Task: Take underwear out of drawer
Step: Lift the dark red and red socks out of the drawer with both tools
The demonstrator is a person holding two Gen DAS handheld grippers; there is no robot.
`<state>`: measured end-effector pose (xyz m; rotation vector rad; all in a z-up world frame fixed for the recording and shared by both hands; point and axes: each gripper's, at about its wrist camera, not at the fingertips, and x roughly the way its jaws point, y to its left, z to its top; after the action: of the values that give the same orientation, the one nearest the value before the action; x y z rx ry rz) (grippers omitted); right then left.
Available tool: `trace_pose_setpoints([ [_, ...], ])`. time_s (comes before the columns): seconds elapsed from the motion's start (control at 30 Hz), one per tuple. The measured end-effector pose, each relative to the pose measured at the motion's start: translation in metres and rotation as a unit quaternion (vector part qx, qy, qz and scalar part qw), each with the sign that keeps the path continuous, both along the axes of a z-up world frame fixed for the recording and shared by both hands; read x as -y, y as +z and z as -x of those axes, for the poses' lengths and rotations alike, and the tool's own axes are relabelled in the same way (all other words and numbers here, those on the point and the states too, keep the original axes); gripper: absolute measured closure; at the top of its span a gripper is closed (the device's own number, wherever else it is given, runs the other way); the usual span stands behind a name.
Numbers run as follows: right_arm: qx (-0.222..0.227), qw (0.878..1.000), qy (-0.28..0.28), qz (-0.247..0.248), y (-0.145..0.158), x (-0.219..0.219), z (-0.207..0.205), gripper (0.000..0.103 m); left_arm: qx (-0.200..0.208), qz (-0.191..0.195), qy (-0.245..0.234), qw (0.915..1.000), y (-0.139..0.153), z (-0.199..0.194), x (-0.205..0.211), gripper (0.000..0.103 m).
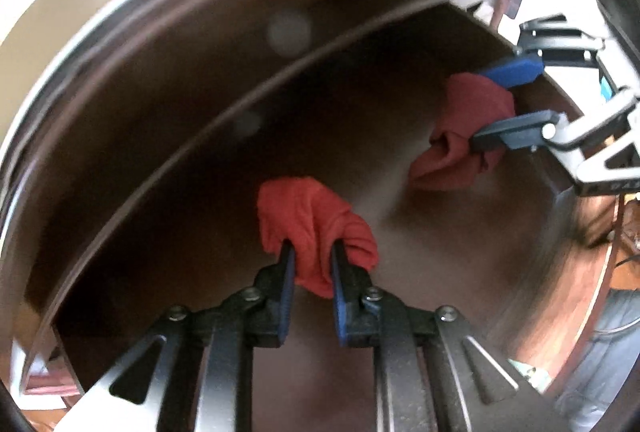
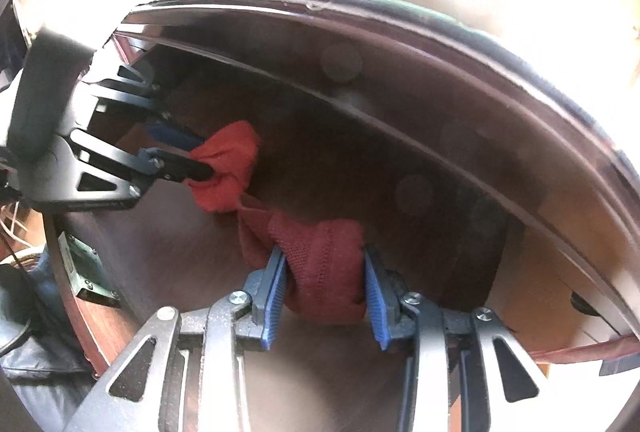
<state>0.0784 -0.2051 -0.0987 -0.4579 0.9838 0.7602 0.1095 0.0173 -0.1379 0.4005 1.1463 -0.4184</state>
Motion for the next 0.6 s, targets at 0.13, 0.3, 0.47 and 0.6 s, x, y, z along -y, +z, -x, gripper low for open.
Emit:
trace_pose_setpoints([
  [0.13, 0.007, 1.000, 0.002, -0.012, 0.004, 0.005, 0.003, 0.064, 0.026, 0.008, 0.013, 0.9995, 0.005, 0.011, -0.004, 0.090],
  [0.3, 0.015, 1.000, 0.004, -0.022, 0.008, 0.011, 0.007, 0.064, 0.054, 0.012, 0.021, 0.9983, 0.011, 0.024, -0.009, 0.090],
  [0.47, 0.027, 0.999, 0.003, -0.031, 0.013, 0.019, 0.012, 0.064, 0.080, 0.014, 0.037, 0.9960, 0.024, 0.031, -0.018, 0.090],
  [0.6, 0.034, 0.999, 0.002, -0.042, 0.019, 0.027, 0.013, 0.064, 0.098, 0.030, 0.060, 0.9929, 0.029, 0.036, -0.030, 0.090],
])
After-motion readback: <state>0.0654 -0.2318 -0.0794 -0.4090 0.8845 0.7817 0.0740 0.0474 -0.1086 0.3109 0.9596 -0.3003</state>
